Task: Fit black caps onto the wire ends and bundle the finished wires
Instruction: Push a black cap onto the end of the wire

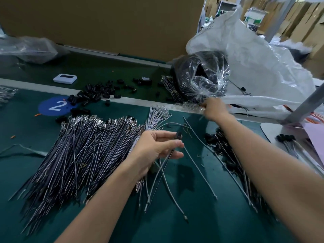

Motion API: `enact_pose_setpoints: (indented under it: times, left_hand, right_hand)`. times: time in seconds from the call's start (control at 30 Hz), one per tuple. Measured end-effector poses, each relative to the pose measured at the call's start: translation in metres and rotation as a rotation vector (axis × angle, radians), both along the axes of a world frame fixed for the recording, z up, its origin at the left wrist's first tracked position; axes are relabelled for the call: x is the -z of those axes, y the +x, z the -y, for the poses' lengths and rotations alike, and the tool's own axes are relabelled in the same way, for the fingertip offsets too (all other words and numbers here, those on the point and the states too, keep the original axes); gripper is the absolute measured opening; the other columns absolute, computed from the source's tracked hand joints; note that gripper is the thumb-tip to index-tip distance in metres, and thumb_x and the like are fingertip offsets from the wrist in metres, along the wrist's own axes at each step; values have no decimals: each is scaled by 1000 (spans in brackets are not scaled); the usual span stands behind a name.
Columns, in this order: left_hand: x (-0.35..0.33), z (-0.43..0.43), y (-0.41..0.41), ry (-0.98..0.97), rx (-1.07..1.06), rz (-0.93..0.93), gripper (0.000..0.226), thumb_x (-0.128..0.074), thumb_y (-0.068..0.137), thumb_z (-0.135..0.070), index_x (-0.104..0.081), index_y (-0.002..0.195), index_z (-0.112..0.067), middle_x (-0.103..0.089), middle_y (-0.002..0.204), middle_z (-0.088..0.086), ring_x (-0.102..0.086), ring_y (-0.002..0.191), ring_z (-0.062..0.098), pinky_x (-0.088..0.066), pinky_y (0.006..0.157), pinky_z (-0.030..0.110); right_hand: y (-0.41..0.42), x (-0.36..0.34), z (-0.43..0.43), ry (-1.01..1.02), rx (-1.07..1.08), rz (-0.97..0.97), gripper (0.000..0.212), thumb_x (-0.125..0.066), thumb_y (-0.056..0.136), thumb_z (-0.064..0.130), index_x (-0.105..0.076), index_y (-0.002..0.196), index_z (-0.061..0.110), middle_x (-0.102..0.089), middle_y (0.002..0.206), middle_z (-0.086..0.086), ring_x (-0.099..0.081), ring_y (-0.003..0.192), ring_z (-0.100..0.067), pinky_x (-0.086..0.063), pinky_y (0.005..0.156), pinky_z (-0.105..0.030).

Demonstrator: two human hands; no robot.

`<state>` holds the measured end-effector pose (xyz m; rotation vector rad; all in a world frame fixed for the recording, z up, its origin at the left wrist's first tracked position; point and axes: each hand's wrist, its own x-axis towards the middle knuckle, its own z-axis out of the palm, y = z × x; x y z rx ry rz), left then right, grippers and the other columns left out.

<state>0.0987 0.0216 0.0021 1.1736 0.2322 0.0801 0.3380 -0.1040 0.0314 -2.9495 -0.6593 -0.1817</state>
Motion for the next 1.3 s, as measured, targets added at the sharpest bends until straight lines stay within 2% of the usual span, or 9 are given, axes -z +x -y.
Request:
enact_pose_setpoints:
  times: [0.13,0.33,0.47,0.6,0.7,0.83,0.93,1.07,1.3]
  left_hand:
    - [2,0,1,4,-1,26,33,-80,65,-22,-75,94,-9,-75,92,15,-73,67,25,-60,66,28]
    - [1,3,3,8,-17,25,32,-75,71,-20,-73,98,-3,-75,91,17,-72,67,22,-59,65,30]
    - [1,5,2,1,-52,38,25,-73,75,-12,-71,97,0,-75,88,18,-72,68,22,-59,64,28]
    - [1,6,2,56,-87,60,12,-71,81,-2,-72,92,-4,-75,86,17,-71,64,21,-58,60,27]
    - [0,7,3,114,-128,89,13,-74,78,0,-74,87,-10,-75,83,16,-70,60,17,-55,54,22]
    - [0,11,4,245,-132,137,15,-75,76,3,-73,86,-8,-75,76,12,-70,58,18,-54,49,22]
    - [0,13,4,320,-128,169,17,-76,75,5,-72,91,-1,-75,76,13,-71,59,18,-54,47,23]
    - [1,10,5,391,-181,183,21,-78,73,5,-73,94,4,-74,76,16,-72,60,21,-54,46,24]
    - [4,9,5,444,-152,213,18,-78,73,6,-75,87,-5,-73,66,12,-66,52,20,-50,42,25]
  right_hand:
    - [10,11,-1,-23,-28,57,19,-50,90,-7,-64,101,-8,-65,104,-25,-64,96,-37,-47,69,-35]
    - [15,7,4,12,-59,-26,14,-51,88,-5,-64,82,-7,-63,88,-22,-62,82,-33,-44,65,-35]
    - [4,2,14,85,1,-63,20,-49,90,0,-68,90,-7,-66,95,-21,-57,79,-30,-40,66,-32]
    - [-37,-10,19,503,-112,-339,14,-55,96,4,-59,106,-4,-68,87,-16,-67,75,-27,-58,69,-36]
    - [-95,-12,27,791,-329,-341,5,-70,87,5,-69,89,9,-70,68,-3,-64,59,-14,-53,57,-20]
    - [-143,1,32,1025,-372,-385,21,-70,83,-3,-75,85,17,-72,65,0,-65,59,-10,-53,62,-18]
    - [-148,5,31,995,-412,-371,29,-65,87,-5,-74,89,23,-71,67,5,-64,60,-9,-52,67,-20]
    - [-148,5,34,983,-429,-371,19,-65,89,0,-74,91,17,-69,67,-2,-61,57,-14,-52,61,-26]
    - [-147,6,40,953,-445,-316,15,-69,85,1,-71,79,14,-66,62,-2,-58,52,-11,-49,55,-24]
